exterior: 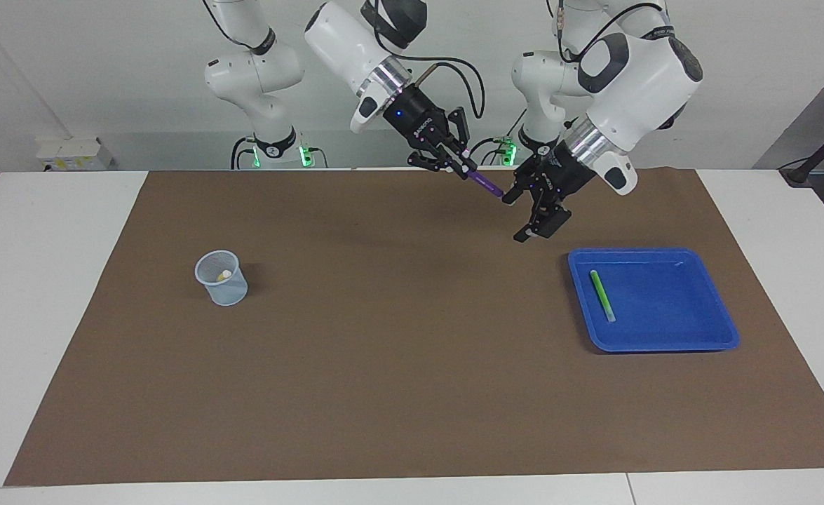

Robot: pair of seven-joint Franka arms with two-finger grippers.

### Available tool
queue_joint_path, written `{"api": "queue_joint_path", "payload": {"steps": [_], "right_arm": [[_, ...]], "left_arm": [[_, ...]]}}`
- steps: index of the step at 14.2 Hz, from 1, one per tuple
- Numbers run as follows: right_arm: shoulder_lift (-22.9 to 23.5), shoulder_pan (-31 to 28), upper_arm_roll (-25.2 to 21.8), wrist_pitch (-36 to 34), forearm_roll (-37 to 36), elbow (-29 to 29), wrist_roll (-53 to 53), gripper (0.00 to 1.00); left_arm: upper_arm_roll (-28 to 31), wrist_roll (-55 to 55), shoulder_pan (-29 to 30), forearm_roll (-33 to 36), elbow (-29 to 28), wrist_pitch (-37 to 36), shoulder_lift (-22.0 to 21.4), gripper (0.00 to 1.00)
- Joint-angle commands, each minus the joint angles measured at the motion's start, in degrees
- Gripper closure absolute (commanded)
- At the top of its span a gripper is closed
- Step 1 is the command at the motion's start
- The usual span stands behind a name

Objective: Right arm passes pens to left for tray arrangement
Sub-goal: 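Carry the purple pen toward the left gripper while the left gripper approaches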

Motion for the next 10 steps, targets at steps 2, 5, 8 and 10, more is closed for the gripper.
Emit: {"api": "queue_joint_path", "payload": {"steps": [2,5,8,10], "right_arm": [[-1.5,0.2,-0.2,0.8,1.3,-1.5,-0.1,1.0],[-1.5,0.2,-0.2,0.8,1.3,-1.5,-0.2,1.0],[-1.5,0.1,-0.2,0.7,1.3,-1.5,-0.2,1.0],[-1.5,0.1,-0.3,0.7,1.3,-1.4,-0.1,1.0]], "left_arm": [[0.2,3.5,0.9,0.5,0.9,-6.6,-1.1,0.04],[0.0,1.2,0.7,0.3,-1.6,-6.7,-2.7,0.04],[0.0,-4.5,0.3,0.2,-3.4,-5.8,-3.7,0.04],[-0.1,-7.0,0.1,0.2,-3.9,-4.6,-3.8,0.04]]}}
